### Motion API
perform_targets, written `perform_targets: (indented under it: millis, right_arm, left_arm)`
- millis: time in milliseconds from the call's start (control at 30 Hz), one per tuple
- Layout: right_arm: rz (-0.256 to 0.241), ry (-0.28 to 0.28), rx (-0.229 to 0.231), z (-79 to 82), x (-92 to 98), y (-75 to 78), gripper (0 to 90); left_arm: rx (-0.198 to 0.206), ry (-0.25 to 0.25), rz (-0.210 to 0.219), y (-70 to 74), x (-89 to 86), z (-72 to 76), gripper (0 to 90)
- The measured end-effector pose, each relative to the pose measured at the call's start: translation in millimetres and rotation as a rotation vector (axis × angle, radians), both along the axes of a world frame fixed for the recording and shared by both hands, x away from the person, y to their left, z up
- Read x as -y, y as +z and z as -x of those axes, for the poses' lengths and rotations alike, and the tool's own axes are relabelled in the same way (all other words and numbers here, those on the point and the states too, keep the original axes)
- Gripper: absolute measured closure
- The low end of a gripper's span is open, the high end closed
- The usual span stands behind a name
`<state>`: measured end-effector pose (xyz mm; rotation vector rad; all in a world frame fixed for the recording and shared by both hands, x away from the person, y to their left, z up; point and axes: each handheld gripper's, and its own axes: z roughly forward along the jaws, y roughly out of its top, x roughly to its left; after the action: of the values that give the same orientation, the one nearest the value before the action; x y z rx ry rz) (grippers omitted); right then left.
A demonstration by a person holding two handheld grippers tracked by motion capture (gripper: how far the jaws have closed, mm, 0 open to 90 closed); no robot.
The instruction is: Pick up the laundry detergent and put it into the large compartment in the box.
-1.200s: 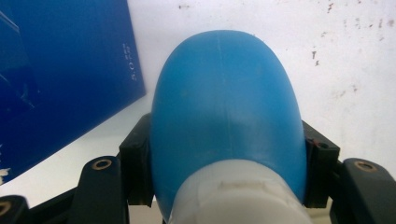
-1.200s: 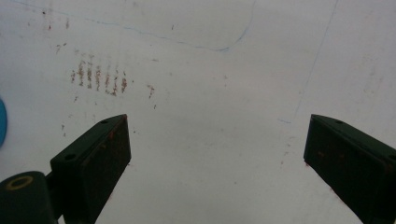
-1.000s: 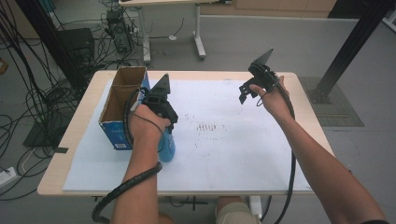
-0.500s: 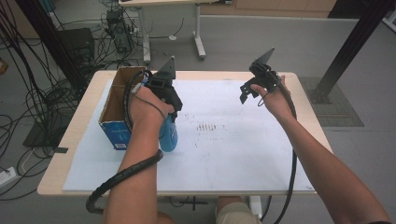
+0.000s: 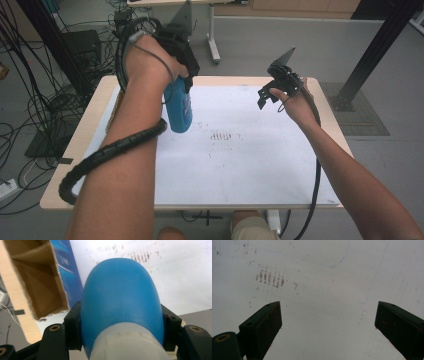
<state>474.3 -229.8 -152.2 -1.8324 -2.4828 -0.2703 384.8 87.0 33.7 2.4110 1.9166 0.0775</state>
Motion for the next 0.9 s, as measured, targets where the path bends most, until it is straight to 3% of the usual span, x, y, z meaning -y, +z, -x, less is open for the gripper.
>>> perform_targets:
  millis: [100,133,267,533,733,900]
  right_arm:
    - [-0.001,0.01,0.002,2.1,0.3,3.4,7.1]
    - [-0.002,0.014,0.003,2.6,0.6,4.0,7.1]
    - [-0.003,0.018,0.0,2.8,0.8,5.6,7.1]
    - [0.001,0.017,-0.009,1.7,3.8,3.7,7.1]
    - [0.013,0.014,-0.018,-1.4,2.6,2.0,7.1]
    - [0.021,0.019,-0.014,-2.8,1.6,2.6,7.1]
  left_arm:
    - [0.031,0.009,0.013,20.8,-1.9,2.0,37.6]
    - [0.044,0.012,0.023,34.2,-6.1,1.2,37.6]
    - [0.057,0.013,0.026,46.0,-11.8,-1.0,37.6]
    - [0.065,0.06,0.034,59.8,-45.3,-15.6,37.6]
    - [0.095,0.14,0.007,72.0,-79.1,-21.5,37.6]
    - [0.112,0.212,0.015,73.3,-109.9,-22.4,37.6]
